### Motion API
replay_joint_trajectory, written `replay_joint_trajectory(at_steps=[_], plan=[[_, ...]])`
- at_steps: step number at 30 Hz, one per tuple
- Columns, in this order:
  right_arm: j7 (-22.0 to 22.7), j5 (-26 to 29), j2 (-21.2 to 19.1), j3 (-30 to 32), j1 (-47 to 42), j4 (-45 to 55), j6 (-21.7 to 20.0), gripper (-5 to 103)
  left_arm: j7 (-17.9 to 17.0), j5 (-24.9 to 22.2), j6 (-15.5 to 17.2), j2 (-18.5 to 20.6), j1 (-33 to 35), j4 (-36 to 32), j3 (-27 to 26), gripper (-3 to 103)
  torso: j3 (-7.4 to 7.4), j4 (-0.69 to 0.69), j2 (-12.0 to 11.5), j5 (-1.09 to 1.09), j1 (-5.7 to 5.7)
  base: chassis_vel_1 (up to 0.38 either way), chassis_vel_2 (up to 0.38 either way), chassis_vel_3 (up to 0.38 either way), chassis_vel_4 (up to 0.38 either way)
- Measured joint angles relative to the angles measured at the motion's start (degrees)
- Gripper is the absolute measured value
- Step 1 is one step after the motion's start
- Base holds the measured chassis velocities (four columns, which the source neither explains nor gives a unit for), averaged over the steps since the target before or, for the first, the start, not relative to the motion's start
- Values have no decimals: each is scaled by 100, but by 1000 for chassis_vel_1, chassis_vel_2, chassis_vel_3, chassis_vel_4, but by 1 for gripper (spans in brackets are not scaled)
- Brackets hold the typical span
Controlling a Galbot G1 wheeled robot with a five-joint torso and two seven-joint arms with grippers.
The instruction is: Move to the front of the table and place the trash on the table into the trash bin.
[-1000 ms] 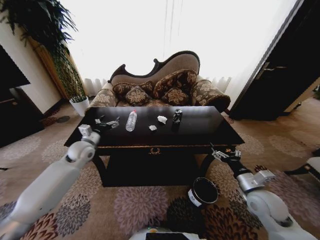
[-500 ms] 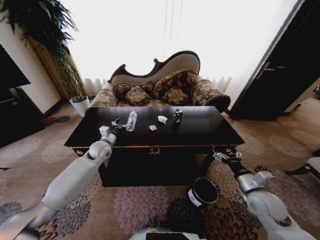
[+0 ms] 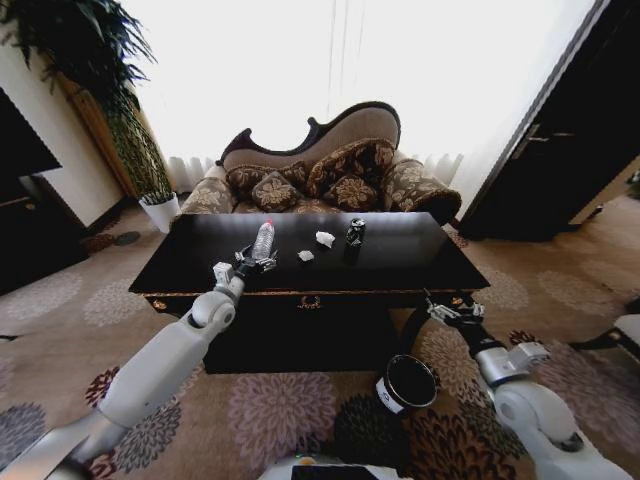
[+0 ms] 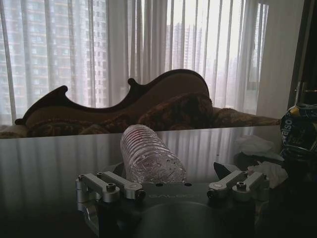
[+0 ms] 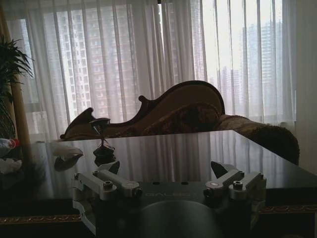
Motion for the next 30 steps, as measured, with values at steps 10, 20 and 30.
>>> replay_joint_trajectory(at_steps=[10, 20, 30], plan=[[11, 9, -5, -1, -11, 21, -5, 100, 109, 120, -107, -7, 54, 137, -62, 102, 0, 0, 0, 0, 0, 0, 0, 0, 0], [48, 9, -4, -2, -26, 119, -41, 100, 227, 237, -254, -13, 243, 186, -201, 65, 0, 0, 1, -1, 0, 0, 0, 0, 0], [60, -3, 28, 11, -79, 223, -63, 100, 263, 242, -293, 111, 421, 32, -367, 41, 0, 0, 0, -1, 0, 0, 0, 0, 0]])
